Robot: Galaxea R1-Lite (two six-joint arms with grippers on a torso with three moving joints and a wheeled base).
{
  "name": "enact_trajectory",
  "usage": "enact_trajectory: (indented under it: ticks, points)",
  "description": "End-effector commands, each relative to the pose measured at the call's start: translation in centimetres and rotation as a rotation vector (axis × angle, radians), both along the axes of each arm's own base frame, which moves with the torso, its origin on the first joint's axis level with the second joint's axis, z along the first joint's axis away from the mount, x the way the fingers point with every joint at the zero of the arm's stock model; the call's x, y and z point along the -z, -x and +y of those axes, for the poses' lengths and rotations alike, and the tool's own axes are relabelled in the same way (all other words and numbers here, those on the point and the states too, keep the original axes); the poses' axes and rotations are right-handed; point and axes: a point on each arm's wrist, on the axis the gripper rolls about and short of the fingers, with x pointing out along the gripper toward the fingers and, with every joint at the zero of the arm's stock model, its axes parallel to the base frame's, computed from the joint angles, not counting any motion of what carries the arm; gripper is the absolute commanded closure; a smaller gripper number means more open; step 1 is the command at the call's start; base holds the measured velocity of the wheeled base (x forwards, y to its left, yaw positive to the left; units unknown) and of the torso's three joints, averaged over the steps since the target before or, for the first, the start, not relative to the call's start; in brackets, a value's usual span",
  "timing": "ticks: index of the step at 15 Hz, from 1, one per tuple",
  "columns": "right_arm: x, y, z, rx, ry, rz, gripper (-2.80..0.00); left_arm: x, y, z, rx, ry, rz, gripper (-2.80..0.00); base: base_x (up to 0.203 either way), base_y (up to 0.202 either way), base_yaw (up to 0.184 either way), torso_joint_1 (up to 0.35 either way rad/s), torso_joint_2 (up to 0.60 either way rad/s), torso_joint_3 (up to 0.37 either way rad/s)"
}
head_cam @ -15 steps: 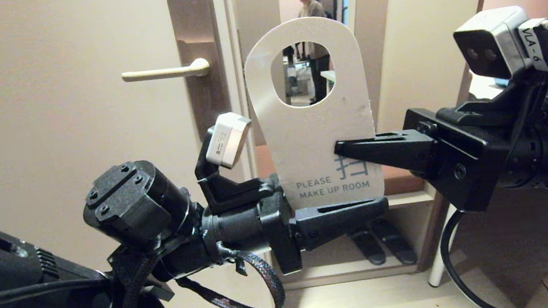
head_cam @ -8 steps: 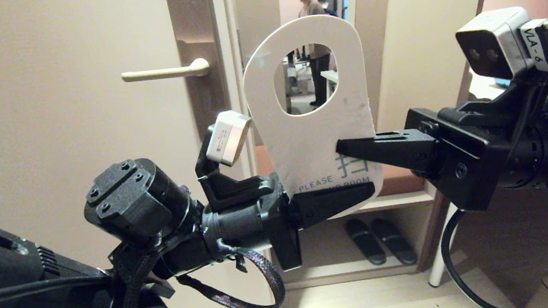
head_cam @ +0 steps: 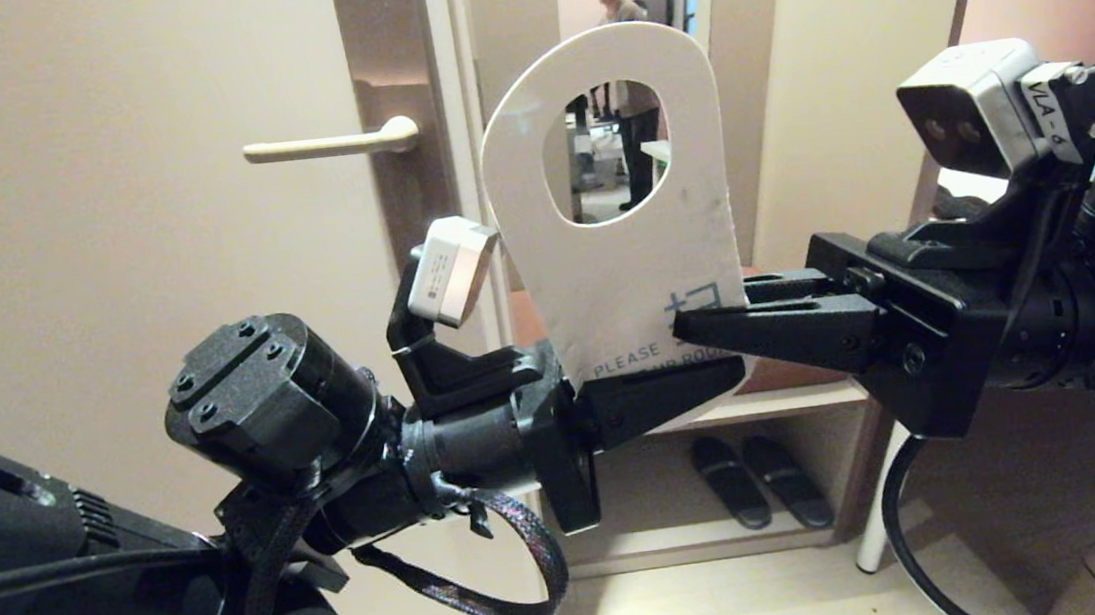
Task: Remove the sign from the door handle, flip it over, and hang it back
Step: Hand it to the other hand, then hang the sign back with the other side facing out
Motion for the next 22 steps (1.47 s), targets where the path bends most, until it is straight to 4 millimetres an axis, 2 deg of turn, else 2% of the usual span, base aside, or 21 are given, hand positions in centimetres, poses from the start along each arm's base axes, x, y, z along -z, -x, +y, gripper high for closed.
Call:
enact_trajectory:
  ticks: [1, 6, 9, 12, 15, 16, 18, 20, 22]
  points:
    - [0.1, 0.0, -0.3, 0.006, -0.001, -0.004, -2.8, -0.4, 0.1, 0.3, 0.003, 0.029, -0.029, 0.0, 0.0, 0.0, 0.0, 0.0, 0.0, 0.0]
    - [-0.9, 0.4, -2.5, 0.078, -0.019, -0.04, -2.8, -0.9, 0.2, 1.1, -0.016, 0.037, -0.039, 0.0, 0.0, 0.0, 0.0, 0.0, 0.0, 0.0]
    - [-1.4, 1.3, -5.4, 0.179, -0.029, -0.075, -2.8, -1.3, 0.8, 2.5, -0.037, 0.036, -0.046, 0.0, 0.0, 0.0, 0.0, 0.0, 0.0, 0.0]
    - [-1.5, 3.8, -8.5, 0.33, -0.045, -0.113, -2.8, -1.8, 2.8, 4.4, -0.044, 0.037, -0.054, 0.0, 0.0, 0.0, 0.0, 0.0, 0.0, 0.0]
    - [-0.3, 6.9, -10.2, 0.496, -0.058, -0.119, -2.8, -1.6, 4.5, 6.9, -0.094, 0.024, -0.084, 0.0, 0.0, 0.0, 0.0, 0.0, 0.0, 0.0]
    - [0.1, 7.8, -10.5, 0.539, -0.06, -0.125, 0.0, -1.6, 5.0, 7.9, -0.118, 0.021, -0.095, 0.0, 0.0, 0.0, 0.0, 0.0, 0.0, 0.0]
    - [1.1, 9.2, -11.0, 0.594, -0.058, -0.124, 0.0, -1.5, 6.2, 9.7, -0.154, 0.019, -0.106, 0.0, 0.0, 0.0, 0.0, 0.0, 0.0, 0.0]
    - [2.3, 9.6, -11.2, 0.68, -0.037, -0.116, 0.0, -1.4, 7.4, 11.3, -0.183, 0.02, -0.111, 0.0, 0.0, 0.0, 0.0, 0.0, 0.0, 0.0]
    - [4.3, 9.7, -11.7, 0.819, 0.011, -0.07, 0.0, -1.4, 8.2, 12.5, -0.21, 0.026, -0.119, 0.0, 0.0, 0.0, 0.0, 0.0, 0.0, 0.0]
